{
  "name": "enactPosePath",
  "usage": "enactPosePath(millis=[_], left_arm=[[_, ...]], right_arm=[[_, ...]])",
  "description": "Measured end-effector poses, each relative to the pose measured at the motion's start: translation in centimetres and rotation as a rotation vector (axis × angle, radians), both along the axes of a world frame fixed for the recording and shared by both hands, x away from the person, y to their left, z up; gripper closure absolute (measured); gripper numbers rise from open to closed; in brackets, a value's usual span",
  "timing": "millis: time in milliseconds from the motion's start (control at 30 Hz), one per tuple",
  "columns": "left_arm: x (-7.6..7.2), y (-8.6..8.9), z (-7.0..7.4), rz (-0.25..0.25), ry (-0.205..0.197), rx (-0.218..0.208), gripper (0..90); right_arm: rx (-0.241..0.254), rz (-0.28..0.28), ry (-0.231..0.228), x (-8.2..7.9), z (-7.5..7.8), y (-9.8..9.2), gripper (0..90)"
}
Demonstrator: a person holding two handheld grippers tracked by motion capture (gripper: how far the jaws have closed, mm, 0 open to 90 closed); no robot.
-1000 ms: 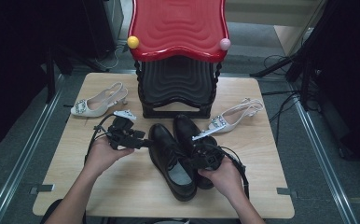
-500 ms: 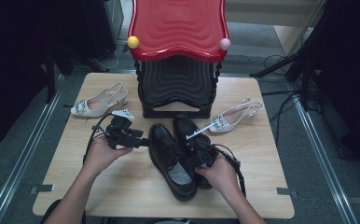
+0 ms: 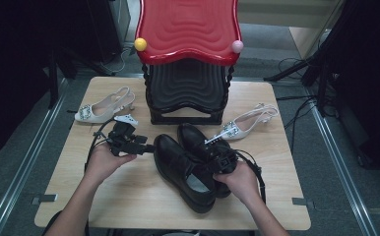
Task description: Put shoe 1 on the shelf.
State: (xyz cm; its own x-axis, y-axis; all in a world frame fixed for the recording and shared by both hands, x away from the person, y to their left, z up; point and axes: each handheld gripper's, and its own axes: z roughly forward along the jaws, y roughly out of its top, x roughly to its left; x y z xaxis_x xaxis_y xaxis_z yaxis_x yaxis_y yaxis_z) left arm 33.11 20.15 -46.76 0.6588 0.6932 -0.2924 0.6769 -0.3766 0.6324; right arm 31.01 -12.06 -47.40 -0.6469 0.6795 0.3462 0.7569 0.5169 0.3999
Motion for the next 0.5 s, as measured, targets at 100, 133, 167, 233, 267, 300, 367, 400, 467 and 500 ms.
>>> enactPosePath(millis=[100, 133, 167, 233, 267, 300, 367, 400, 467, 500], left_arm=[[0.0, 0.3, -0.1, 0.014, -0.002, 0.024, 40.5], [0.0, 0.4, -0.2, 0.016, -0.001, 0.027, 40.4], [0.0, 0.5, -0.2, 0.023, -0.001, 0.026, 40.4], [0.0, 0.8, -0.2, 0.031, -0.002, 0.023, 40.5], [0.0, 1.0, -0.2, 0.033, -0.002, 0.022, 40.4], [0.0, 1.1, -0.2, 0.039, -0.005, 0.019, 40.4], [0.0, 1.4, -0.2, 0.041, -0.002, 0.017, 40.4], [0.0, 1.5, -0.2, 0.045, -0.002, 0.021, 40.4], [0.0, 1.8, -0.4, 0.052, 0.000, 0.022, 40.4], [0.0, 1.8, -0.4, 0.054, 0.004, 0.022, 40.4]], right_arm=[[0.039, -0.011, 0.012, 0.3, 0.6, -1.1, 83.3], [0.046, -0.009, 0.016, 0.3, 0.8, -1.4, 83.3], [0.061, -0.011, 0.019, 0.3, 1.0, -1.7, 83.3], [0.084, -0.011, 0.035, 0.3, 1.5, -2.3, 83.3], [0.088, -0.010, 0.042, 0.2, 1.7, -2.5, 83.3], [0.096, -0.007, 0.046, 0.2, 1.9, -2.8, 83.2], [0.100, -0.002, 0.052, 0.1, 2.4, -3.3, 83.3], [0.108, -0.008, 0.052, 0.0, 2.6, -3.5, 83.3], [0.130, -0.010, 0.051, -0.1, 3.4, -4.1, 83.3], [0.137, -0.009, 0.049, -0.1, 3.7, -4.2, 83.2]])
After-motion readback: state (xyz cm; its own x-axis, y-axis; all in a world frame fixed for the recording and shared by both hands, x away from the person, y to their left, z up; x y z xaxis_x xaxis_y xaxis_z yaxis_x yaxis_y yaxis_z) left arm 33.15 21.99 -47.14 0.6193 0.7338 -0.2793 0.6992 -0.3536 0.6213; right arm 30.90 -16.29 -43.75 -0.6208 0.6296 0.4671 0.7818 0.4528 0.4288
